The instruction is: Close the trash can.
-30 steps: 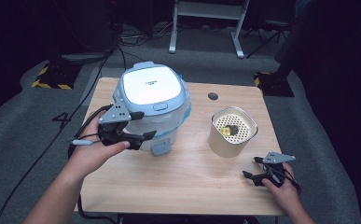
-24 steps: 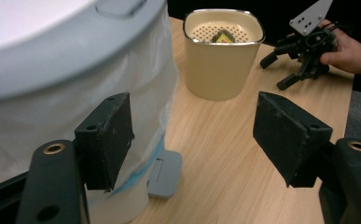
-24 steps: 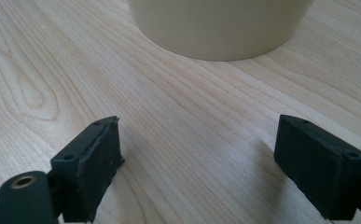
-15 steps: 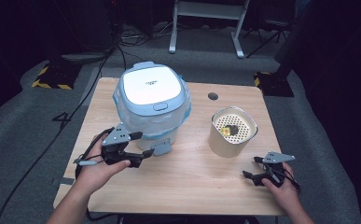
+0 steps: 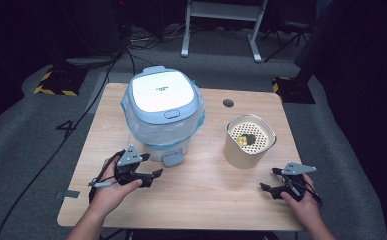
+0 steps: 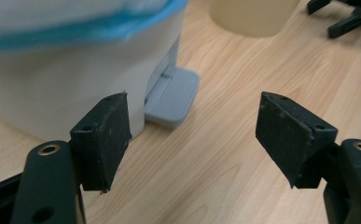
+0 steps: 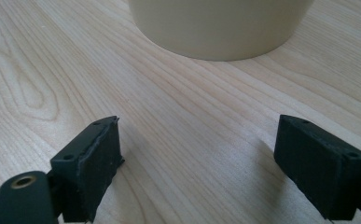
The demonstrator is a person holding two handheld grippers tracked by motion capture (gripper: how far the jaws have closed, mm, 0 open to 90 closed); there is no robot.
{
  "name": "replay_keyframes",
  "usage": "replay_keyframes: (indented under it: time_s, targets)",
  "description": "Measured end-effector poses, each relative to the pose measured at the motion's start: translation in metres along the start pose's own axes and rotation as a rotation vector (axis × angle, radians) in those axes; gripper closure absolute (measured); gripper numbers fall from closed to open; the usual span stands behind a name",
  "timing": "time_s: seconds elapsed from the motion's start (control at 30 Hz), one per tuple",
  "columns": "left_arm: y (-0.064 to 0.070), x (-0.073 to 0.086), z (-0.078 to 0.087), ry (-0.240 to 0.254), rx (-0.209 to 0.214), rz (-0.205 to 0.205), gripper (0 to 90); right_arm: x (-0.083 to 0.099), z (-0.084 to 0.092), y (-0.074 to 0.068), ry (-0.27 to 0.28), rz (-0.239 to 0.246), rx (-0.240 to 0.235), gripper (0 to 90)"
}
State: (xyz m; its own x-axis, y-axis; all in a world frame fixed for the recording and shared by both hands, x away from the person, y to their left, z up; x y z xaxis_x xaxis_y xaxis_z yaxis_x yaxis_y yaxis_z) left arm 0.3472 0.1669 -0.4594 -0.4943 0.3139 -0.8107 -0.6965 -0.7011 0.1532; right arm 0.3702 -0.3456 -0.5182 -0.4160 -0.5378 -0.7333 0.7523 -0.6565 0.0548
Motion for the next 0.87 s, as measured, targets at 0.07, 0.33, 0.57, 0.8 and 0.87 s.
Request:
replay_keyframes:
  time_s: [0.07,0.33,0.57,0.8,0.87]
  targets:
    - [-0.002,0.006,-0.004,-0.01,-0.007,0.004,26.1,0.0,0.0,0.0,0.001,-0.001,-0.001,14.8]
    - [-0.008,0.034,-0.026,-0.065,-0.042,0.022,25.6,0.0,0.0,0.0,0.001,0.0,-0.001,14.8]
    - [-0.015,0.046,-0.032,-0.16,-0.096,0.048,23.6,0.0,0.0,0.0,0.001,-0.001,-0.001,14.8]
    - [-0.015,0.047,-0.034,-0.183,-0.14,0.014,18.8,0.0,0.0,0.0,0.001,-0.001,-0.001,14.8]
    - [-0.015,0.047,-0.034,-0.184,-0.143,0.016,18.0,0.0,0.0,0.0,0.001,0.0,-0.001,14.8]
Point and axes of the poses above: each handheld gripper's, and its own axes: z roughly backward along the jaws, x roughly out of its underside, y roughly to its right, the point moved 2 cm from there along -z, roughly forward along the jaws, and after that the axes turned 4 degrees about z, right-handed, at the moved point
